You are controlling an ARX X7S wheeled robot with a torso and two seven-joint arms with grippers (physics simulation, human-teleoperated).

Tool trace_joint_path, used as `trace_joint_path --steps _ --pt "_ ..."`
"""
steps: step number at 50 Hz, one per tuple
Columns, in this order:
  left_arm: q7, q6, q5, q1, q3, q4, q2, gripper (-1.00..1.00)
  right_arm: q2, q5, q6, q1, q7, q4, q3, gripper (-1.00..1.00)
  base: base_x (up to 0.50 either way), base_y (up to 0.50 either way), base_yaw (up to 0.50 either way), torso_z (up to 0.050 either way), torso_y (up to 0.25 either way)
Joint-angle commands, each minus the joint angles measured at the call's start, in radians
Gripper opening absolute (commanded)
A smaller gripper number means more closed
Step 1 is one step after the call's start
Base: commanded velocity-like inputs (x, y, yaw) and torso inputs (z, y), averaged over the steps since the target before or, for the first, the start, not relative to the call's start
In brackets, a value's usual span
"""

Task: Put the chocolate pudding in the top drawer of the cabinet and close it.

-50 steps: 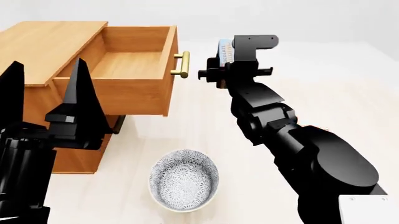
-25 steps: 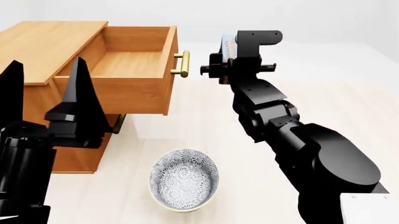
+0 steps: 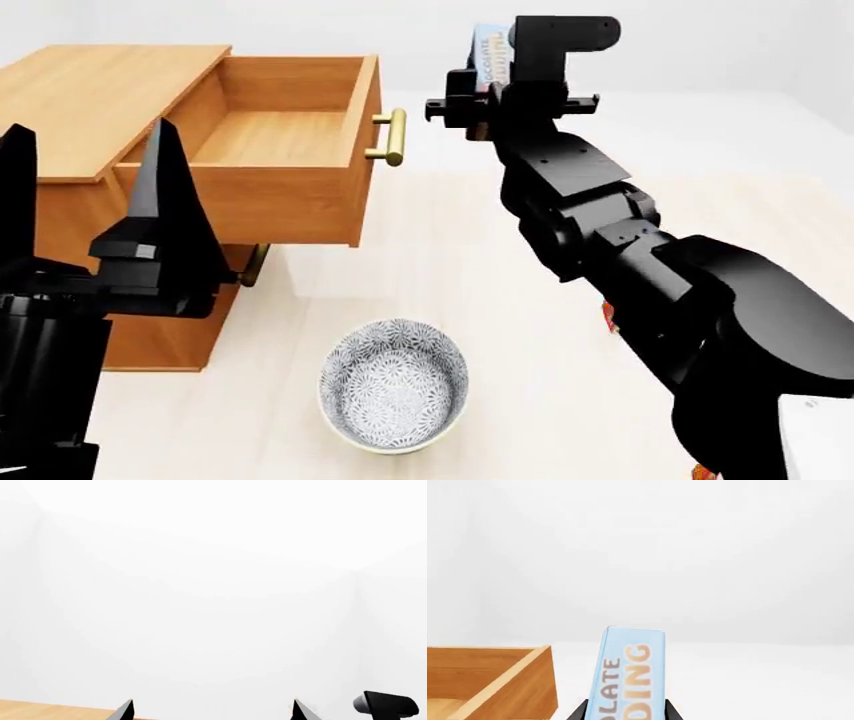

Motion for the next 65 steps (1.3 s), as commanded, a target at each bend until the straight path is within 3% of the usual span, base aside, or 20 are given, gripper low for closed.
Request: trace_joint_path --steps 1,29,46,65 --pt "-0.010 -0.003 -0.002 -0.003 0.008 0.001 -0.012 1.00 0.034 -0.033 -0.005 0.061 0.028 -0.091 0.011 -1.00 0.00 0.00 0.00 0.000 0.000" --pt "-0.056 0.008 -0.083 0.015 -0.036 0.031 -0.070 1.00 -0.071 0.038 0.018 0.180 -0.139 0.017 0.080 -1.00 0.00 0.00 0.00 0.000 0.000" --pt "-0.073 0.021 -0.092 0.018 -0.032 0.028 -0.092 1.00 -0.071 0.248 -0.039 0.184 -0.196 -0.037 -0.025 -1.00 0.00 0.00 0.00 0.000 0.000" --pt "-0.083 0.039 -0.095 0.032 -0.034 0.022 -0.111 1.00 -0.071 0.271 -0.033 0.195 -0.221 -0.106 -0.045 -1.00 0.00 0.00 0.00 0.000 0.000"
